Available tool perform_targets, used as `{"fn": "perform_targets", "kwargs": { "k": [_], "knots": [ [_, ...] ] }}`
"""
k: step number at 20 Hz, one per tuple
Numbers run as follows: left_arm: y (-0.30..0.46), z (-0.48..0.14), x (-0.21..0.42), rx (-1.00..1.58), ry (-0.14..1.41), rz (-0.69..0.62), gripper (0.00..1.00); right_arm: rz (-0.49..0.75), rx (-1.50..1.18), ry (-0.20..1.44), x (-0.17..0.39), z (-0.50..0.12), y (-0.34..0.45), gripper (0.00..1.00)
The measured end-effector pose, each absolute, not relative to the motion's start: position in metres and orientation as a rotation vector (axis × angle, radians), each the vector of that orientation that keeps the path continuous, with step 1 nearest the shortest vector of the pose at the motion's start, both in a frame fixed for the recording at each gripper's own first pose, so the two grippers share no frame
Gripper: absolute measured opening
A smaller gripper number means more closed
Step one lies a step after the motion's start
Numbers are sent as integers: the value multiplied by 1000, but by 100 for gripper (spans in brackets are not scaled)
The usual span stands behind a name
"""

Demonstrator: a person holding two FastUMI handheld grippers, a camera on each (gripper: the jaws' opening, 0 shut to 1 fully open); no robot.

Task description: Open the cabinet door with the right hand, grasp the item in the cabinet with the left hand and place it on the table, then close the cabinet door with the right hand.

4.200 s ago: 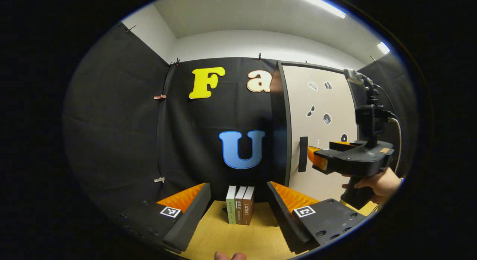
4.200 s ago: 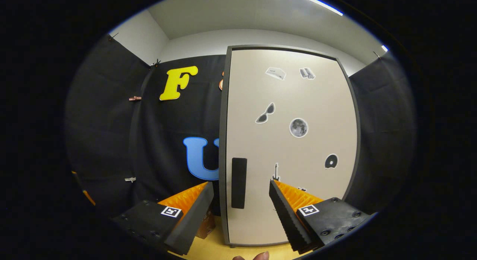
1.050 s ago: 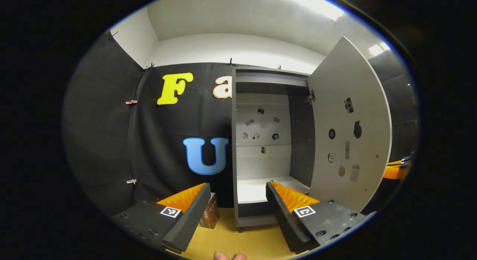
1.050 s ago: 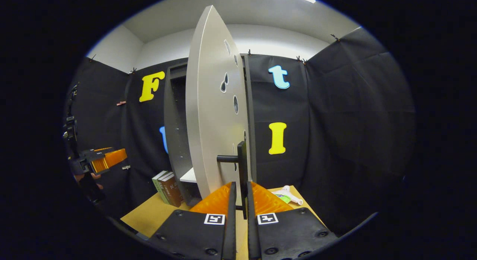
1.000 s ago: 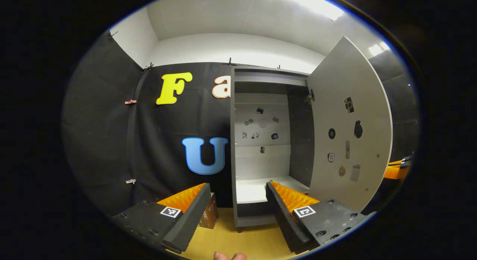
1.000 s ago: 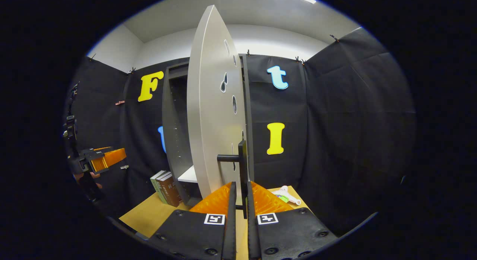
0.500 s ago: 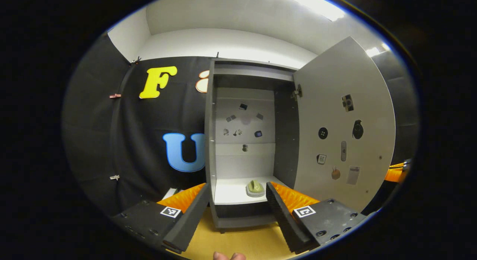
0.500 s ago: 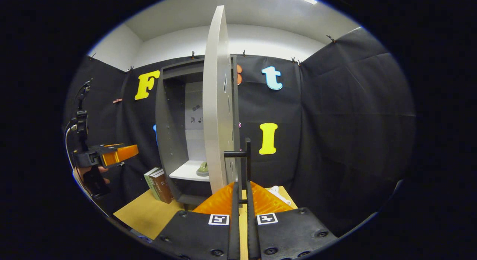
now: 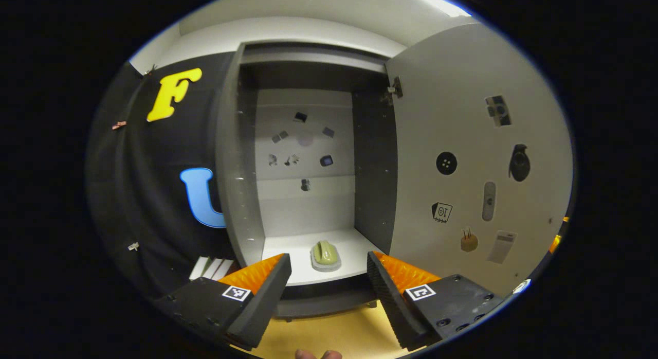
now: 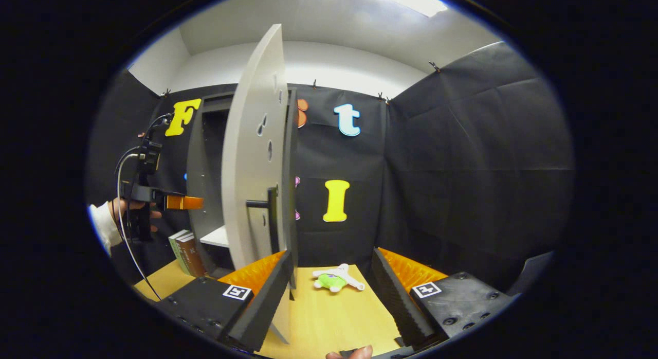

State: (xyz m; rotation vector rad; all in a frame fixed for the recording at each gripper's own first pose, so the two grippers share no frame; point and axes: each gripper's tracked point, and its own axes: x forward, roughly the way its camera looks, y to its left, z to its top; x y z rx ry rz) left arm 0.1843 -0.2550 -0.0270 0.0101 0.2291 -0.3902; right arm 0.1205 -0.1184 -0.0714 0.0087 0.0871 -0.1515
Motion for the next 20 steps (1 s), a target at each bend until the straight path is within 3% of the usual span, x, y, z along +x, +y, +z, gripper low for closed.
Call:
{"fn": "perform_targets", "kwargs": {
  "k": [11,20],
  "knots": [
    [-310,-104,331,3,551,-444,80,-244,60,143,121,-113,-203,98],
    [-305,-171,402,63,717,-313,69,-265,85,153,137,-129,-252,99]
  ]
}}
